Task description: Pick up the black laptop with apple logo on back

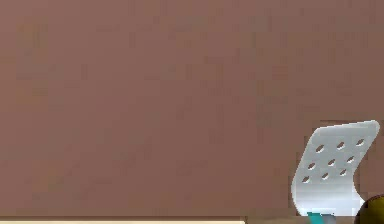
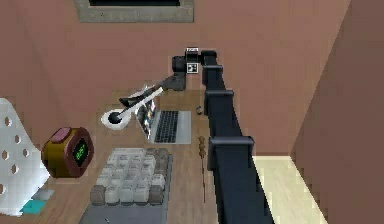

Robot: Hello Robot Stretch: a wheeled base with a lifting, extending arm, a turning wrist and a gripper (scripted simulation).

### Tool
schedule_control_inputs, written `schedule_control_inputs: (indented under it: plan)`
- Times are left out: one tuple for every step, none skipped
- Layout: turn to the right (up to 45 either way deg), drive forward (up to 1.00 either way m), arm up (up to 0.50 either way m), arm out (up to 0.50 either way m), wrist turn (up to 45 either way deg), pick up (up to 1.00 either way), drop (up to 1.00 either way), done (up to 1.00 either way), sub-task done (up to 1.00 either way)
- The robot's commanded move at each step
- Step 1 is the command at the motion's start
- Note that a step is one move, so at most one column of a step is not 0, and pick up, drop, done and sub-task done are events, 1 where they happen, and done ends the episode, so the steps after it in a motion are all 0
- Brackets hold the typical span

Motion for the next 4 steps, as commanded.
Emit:
schedule_control_inputs:
  plan:
    - [0.0, 0.00, 0.00, 0.00, 45.0, 0.00, 0.00, 0.00, 0.00]
    - [0.0, 0.00, 0.00, 0.00, 36.0, 0.00, 0.00, 0.00, 0.00]
    - [0.0, 0.00, -0.30, 0.00, 0.0, 0.00, 0.00, 0.00, 0.00]
    - [0.0, 0.00, 0.00, 0.00, 0.0, 1.00, 0.00, 0.00, 0.00]
